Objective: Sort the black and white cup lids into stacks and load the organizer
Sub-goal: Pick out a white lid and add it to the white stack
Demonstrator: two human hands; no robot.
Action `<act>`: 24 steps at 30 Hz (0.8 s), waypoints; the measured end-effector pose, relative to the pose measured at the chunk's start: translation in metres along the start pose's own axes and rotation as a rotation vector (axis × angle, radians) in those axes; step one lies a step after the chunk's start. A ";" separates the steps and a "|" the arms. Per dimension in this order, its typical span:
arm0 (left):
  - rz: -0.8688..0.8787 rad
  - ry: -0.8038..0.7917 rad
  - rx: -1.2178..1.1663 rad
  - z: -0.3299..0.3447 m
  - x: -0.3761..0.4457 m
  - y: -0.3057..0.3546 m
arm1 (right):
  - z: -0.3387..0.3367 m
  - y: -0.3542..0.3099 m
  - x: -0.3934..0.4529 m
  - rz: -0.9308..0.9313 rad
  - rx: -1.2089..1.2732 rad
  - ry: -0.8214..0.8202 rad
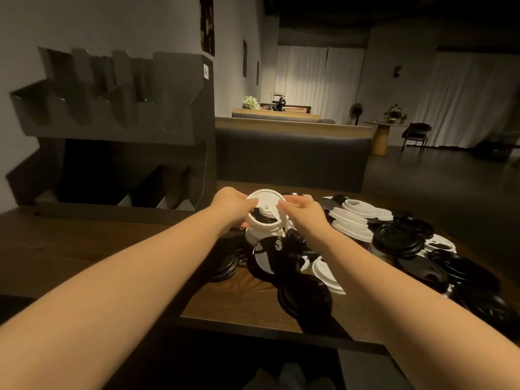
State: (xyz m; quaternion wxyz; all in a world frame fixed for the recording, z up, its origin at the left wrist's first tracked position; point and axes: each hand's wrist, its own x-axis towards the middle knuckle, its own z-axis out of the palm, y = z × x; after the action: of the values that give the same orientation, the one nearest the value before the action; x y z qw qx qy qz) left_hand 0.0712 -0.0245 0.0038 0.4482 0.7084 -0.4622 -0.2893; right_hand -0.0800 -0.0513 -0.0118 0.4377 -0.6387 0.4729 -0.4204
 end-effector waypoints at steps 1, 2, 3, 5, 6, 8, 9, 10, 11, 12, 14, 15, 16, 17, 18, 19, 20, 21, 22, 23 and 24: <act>-0.026 0.023 -0.020 -0.009 0.004 -0.006 | 0.009 0.001 0.001 -0.042 -0.027 -0.019; -0.048 0.051 -0.032 -0.019 0.007 -0.011 | 0.020 0.000 0.001 -0.083 -0.069 -0.031; -0.065 0.080 -0.037 -0.029 0.010 -0.016 | 0.032 -0.001 0.001 -0.121 -0.126 -0.043; -0.091 0.145 -0.025 -0.050 0.013 -0.027 | 0.059 -0.004 0.001 -0.183 -0.238 -0.099; -0.104 0.190 -0.013 -0.062 0.016 -0.034 | 0.074 -0.007 0.002 -0.202 -0.269 -0.149; -0.149 0.243 -0.023 -0.084 0.023 -0.050 | 0.101 -0.011 0.002 -0.218 -0.322 -0.240; -0.162 0.255 -0.042 -0.095 0.024 -0.059 | 0.113 -0.012 0.001 -0.227 -0.338 -0.263; -0.163 0.261 -0.041 -0.104 0.027 -0.068 | 0.125 -0.013 0.000 -0.239 -0.340 -0.271; -0.158 0.247 -0.023 -0.114 0.030 -0.078 | 0.138 -0.014 -0.002 -0.256 -0.341 -0.270; -0.143 0.235 0.002 -0.121 0.031 -0.087 | 0.150 -0.014 -0.004 -0.269 -0.354 -0.266; -0.143 0.222 0.062 -0.138 0.028 -0.101 | 0.178 -0.016 -0.004 -0.291 -0.402 -0.283; -0.154 0.218 0.085 -0.145 0.028 -0.108 | 0.190 -0.015 -0.003 -0.291 -0.427 -0.304; -0.164 0.221 0.113 -0.153 0.029 -0.116 | 0.203 -0.014 -0.002 -0.284 -0.450 -0.332; -0.184 0.220 0.149 -0.160 0.028 -0.122 | 0.216 -0.013 -0.001 -0.274 -0.477 -0.363; -0.198 0.222 0.194 -0.165 0.027 -0.127 | 0.227 -0.011 0.000 -0.260 -0.506 -0.391; -0.214 0.206 0.236 -0.169 0.026 -0.132 | 0.238 -0.009 0.001 -0.248 -0.527 -0.409; -0.224 0.170 0.289 -0.171 0.027 -0.137 | 0.248 -0.006 0.001 -0.231 -0.537 -0.420; -0.226 0.129 0.340 -0.173 0.028 -0.142 | 0.256 -0.003 0.003 -0.216 -0.549 -0.425; -0.208 0.094 0.386 -0.174 0.028 -0.146 | 0.264 0.000 0.005 -0.201 -0.568 -0.430; -0.196 0.066 0.407 -0.175 0.027 -0.150 | 0.271 0.002 0.008 -0.190 -0.593 -0.435; -0.179 0.050 0.411 -0.178 0.026 -0.155 | 0.277 0.004 0.010 -0.187 -0.621 -0.438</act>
State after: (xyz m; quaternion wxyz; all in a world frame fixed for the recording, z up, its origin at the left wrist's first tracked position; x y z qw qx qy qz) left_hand 0.2897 0.0433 -0.0591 0.2784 0.8299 -0.4354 -0.2103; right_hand 0.1843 -0.0172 -0.0870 0.2740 -0.8558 0.4126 -0.1491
